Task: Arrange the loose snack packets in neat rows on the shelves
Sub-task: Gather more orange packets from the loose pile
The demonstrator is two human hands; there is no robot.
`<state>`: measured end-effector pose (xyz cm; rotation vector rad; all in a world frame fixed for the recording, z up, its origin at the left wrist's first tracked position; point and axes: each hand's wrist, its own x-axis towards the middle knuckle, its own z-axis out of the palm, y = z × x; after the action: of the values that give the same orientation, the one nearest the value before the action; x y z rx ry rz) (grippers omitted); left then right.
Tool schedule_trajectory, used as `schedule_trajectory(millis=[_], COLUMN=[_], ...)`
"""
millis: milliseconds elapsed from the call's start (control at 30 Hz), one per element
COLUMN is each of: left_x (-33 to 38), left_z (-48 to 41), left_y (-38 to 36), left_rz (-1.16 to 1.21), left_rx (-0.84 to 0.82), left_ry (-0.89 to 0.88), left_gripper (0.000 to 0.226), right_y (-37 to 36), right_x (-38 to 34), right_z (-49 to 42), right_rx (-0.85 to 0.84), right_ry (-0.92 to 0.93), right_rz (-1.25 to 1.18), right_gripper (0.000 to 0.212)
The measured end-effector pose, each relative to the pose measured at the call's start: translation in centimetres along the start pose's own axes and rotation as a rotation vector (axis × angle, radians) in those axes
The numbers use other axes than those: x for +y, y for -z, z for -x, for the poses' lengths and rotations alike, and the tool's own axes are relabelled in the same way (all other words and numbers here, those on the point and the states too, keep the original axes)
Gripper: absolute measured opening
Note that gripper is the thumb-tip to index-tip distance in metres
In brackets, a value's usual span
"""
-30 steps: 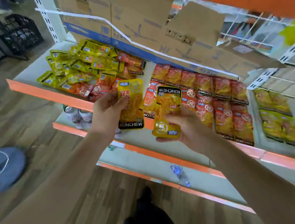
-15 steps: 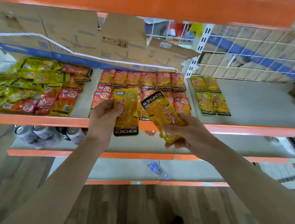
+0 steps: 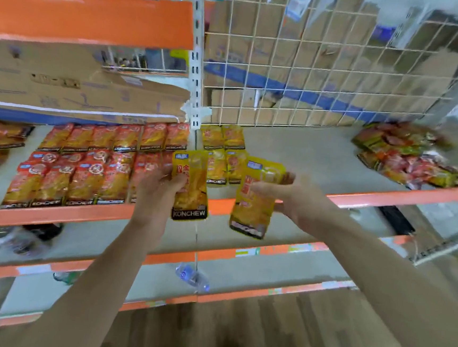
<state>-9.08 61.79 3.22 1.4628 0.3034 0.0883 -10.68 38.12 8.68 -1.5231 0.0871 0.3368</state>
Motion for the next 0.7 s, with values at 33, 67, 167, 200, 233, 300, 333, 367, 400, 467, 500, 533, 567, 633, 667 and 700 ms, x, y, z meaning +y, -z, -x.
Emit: schedule_trajectory(millis=[33,67,167,200,233,300,333,367,400,467,500,533,567,633,667,700], left_x=[-0.3,-0.4,-0.6,-0.6,-0.7,-1.0,-1.1,-1.1,-1.1,-1.1,-1.1,-0.9,-0.9,-0.9,-0.9,-1.1], left_z=[-0.1,0.0,-0.3,-0.5,-0.9,-1.9,-2.6,-3.3,-4.1,-5.8,-6.8,-7.7,-8.7,-10.8,-11.8,-12.9], left_y=[-1.7,-3.2,-7.0,-8.0,-9.0,-10.5,-11.2,-11.9,-12.5,-13.7,-14.3,-15.0,-15.6,-16.8,-17.4,-17.9], left_rz=[0.003,0.013,-0.003,-0.018,-0.043,-0.118,-0.158,-0.184,-0.211,-0.244,-0.259,-0.28,-0.301,-0.328,-0.328,-0.334], left_rx=[0.001,0.011,-0.01,-0.017,-0.01,0.028,0.047,0.058,0.067,0.062,0.051,0.048,0.052,0.067,0.068,0.064], left_ry=[-0.001,-0.002,-0.001,0.007,0.008,-0.005,-0.018,-0.028,-0.031,-0.018,-0.012,-0.009,-0.006,-0.006,-0.001,0.004], left_gripper=[0.012,0.015,0.013,0.018,0.014,0.007,0.007,0.006,0.004,0.007,0.01,0.014,0.018,0.021,0.019,0.014], right_y=[1.3,2.4,5.3,6.1,6.9,8.2,8.9,9.4,10.0,11.0,11.4,11.8,12.2,12.9,13.3,13.7], right_x=[-0.1,-0.1,-0.2,-0.2,-0.1,0.1,0.2,0.3,0.4,0.5,0.4,0.5,0.5,0.6,0.5,0.5], right_z=[-0.4,-0.9,-2.5,-3.2,-3.9,-5.7,-6.7,-7.7,-8.8,-10.9,-11.9,-12.9,-13.9,-16.0,-17.0,-18.0], right_rx=[0.029,0.064,0.137,0.151,0.163,0.166,0.158,0.15,0.145,0.137,0.138,0.153,0.173,0.214,0.233,0.25], right_ry=[0.008,0.011,0.003,0.004,0.003,0.005,0.005,-0.003,-0.014,-0.019,-0.01,-0.002,0.002,-0.002,-0.009,-0.012], right_rz=[-0.036,-0.067,-0.118,-0.122,-0.118,-0.103,-0.103,-0.111,-0.116,-0.1,-0.083,-0.064,-0.042,0.014,0.04,0.06], right_gripper=[0.026,0.021,0.016,0.018,0.019,0.011,0.006,0.005,0.009,0.016,0.018,0.02,0.021,0.023,0.024,0.024])
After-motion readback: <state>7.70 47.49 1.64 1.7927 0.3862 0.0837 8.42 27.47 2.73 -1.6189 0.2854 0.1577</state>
